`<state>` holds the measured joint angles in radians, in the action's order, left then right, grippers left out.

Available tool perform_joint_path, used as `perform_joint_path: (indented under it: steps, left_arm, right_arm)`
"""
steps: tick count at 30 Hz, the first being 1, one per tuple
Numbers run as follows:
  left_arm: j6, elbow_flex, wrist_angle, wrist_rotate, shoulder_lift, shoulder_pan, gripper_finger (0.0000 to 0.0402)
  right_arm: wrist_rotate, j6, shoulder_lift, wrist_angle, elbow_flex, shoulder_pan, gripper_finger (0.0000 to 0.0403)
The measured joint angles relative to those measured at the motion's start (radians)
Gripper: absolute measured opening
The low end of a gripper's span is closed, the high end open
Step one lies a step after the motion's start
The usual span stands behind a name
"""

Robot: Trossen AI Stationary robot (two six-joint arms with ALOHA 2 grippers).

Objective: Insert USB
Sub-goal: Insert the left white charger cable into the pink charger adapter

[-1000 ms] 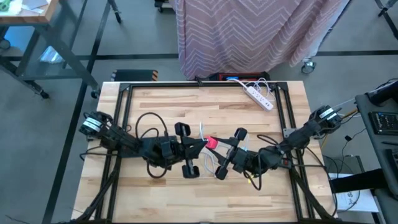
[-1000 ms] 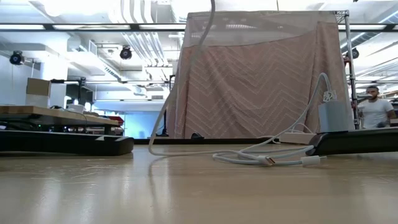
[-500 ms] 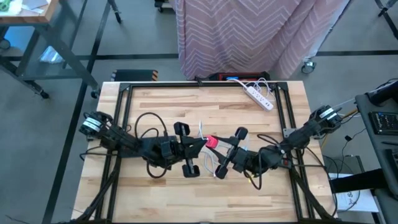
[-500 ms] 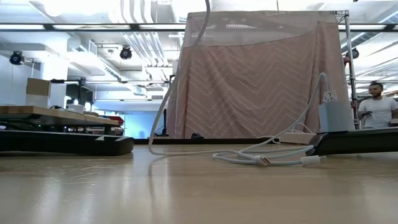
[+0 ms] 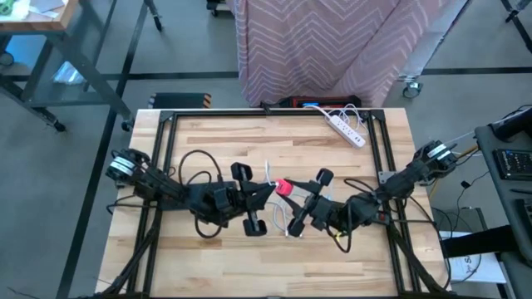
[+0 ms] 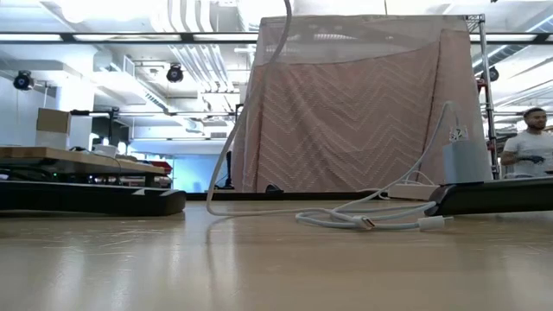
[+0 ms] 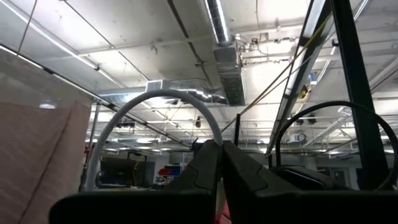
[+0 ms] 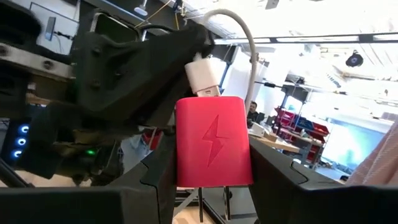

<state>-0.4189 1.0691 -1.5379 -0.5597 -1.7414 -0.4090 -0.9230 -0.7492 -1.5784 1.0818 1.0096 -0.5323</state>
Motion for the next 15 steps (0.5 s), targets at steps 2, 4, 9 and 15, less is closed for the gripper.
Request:
perform_joint_path:
  steps: [2, 4, 9, 15]
  left_arm:
    - [-0.001, 0.000, 0.000, 0.000, 0.001, -0.001, 0.0000]
    - [-0.002, 0.000, 0.001, 0.000, 0.001, -0.002, 0.0000]
    - [-0.002, 0.000, 0.002, -0.001, 0.001, -0.004, 0.0000]
    - [-0.003, 0.000, 0.005, -0.003, 0.003, -0.009, 0.0000]
  right_arm:
    - [0.000, -0.014, 0.001, 0.001, 0.000, -0.002, 0.0140]
    - [0.001, -0.029, 0.001, 0.001, 0.000, -0.002, 0.0140]
    - [0.005, -0.056, 0.001, 0.001, 0.000, -0.002, 0.0140]
    - [0.006, -0.058, 0.001, 0.000, 0.000, -0.002, 0.0140]
